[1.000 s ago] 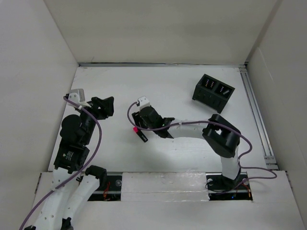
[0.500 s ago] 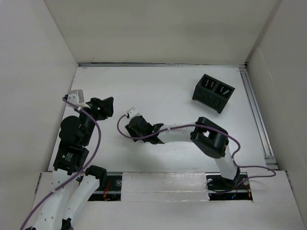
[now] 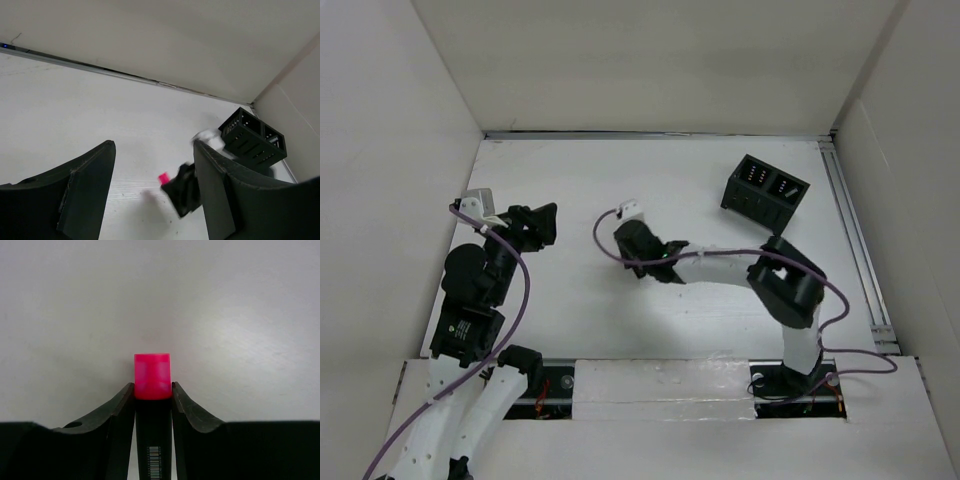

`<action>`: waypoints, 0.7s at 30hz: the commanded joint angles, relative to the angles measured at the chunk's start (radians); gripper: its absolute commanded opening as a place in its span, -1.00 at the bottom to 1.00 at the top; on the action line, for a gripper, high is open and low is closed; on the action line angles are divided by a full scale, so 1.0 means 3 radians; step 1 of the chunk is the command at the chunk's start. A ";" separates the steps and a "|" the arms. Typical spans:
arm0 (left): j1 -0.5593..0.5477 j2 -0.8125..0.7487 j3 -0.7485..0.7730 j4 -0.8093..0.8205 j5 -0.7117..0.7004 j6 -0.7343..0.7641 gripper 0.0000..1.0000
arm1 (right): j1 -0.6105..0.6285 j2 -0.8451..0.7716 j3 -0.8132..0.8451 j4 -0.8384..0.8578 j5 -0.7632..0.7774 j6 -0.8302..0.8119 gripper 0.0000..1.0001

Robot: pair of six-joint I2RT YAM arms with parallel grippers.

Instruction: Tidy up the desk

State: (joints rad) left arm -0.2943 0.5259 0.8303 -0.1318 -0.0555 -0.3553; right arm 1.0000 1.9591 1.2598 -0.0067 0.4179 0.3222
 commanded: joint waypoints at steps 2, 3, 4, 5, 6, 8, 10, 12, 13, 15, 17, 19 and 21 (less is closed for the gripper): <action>0.0015 -0.0009 -0.0006 0.0127 0.0073 0.0019 0.19 | -0.0801 -0.0874 -0.0185 0.0666 0.0222 0.0179 -0.82; 0.0015 -0.0014 -0.0001 0.0127 0.0073 0.0019 0.19 | -0.0929 -0.0976 -0.0201 0.0677 0.0284 0.0194 -0.81; 0.0015 -0.0009 -0.0001 0.0122 0.0073 0.0014 0.19 | -0.1062 -0.1159 -0.0236 0.0743 0.0360 0.0179 -0.80; 0.0015 -0.0009 -0.0001 0.0117 0.0083 0.0019 0.19 | -0.1316 -0.1242 -0.0272 0.0779 0.0417 0.0149 -0.79; 0.0015 -0.0019 -0.0001 0.0122 0.0088 0.0014 0.19 | -0.1450 -0.1319 -0.0298 0.0784 0.0559 0.0087 -0.77; 0.0015 -0.0035 -0.0006 0.0132 0.0088 0.0019 0.19 | -0.1802 -0.1457 -0.0303 0.0794 0.0764 0.0041 -0.77; 0.0015 -0.0035 -0.0001 0.0127 0.0088 0.0014 0.19 | -0.2039 -0.1493 -0.0303 0.0820 0.0999 0.0005 -0.78; 0.0015 -0.0040 -0.0006 0.0138 0.0118 0.0008 0.19 | -0.2340 -0.1463 -0.0323 0.0871 0.1168 -0.0005 -0.79; 0.0015 -0.0045 -0.0012 0.0148 0.0113 0.0013 0.19 | -0.2433 -0.1438 -0.0324 0.0876 0.1214 0.0005 -0.79; 0.0015 -0.0040 -0.0012 0.0148 0.0108 0.0014 0.19 | -0.2622 -0.1351 -0.0324 0.0871 0.1362 0.0005 -0.80; 0.0015 -0.0009 -0.0001 0.0138 0.0134 0.0014 0.19 | -0.2735 -0.1274 -0.0324 0.0861 0.1429 -0.0010 -0.79; 0.0015 -0.0014 -0.0012 0.0148 0.0139 0.0014 0.19 | -0.2893 -0.1238 -0.0288 0.0800 0.1455 -0.0015 -0.79; 0.0015 -0.0009 -0.0006 0.0148 0.0134 0.0008 0.19 | -0.2965 -0.1213 -0.0298 0.0804 0.1470 0.0000 -0.79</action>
State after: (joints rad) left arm -0.2943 0.5255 0.8303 -0.1318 -0.0296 -0.3557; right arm 0.1390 1.6058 1.1740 0.2157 0.8051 0.3305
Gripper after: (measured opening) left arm 0.596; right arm 0.371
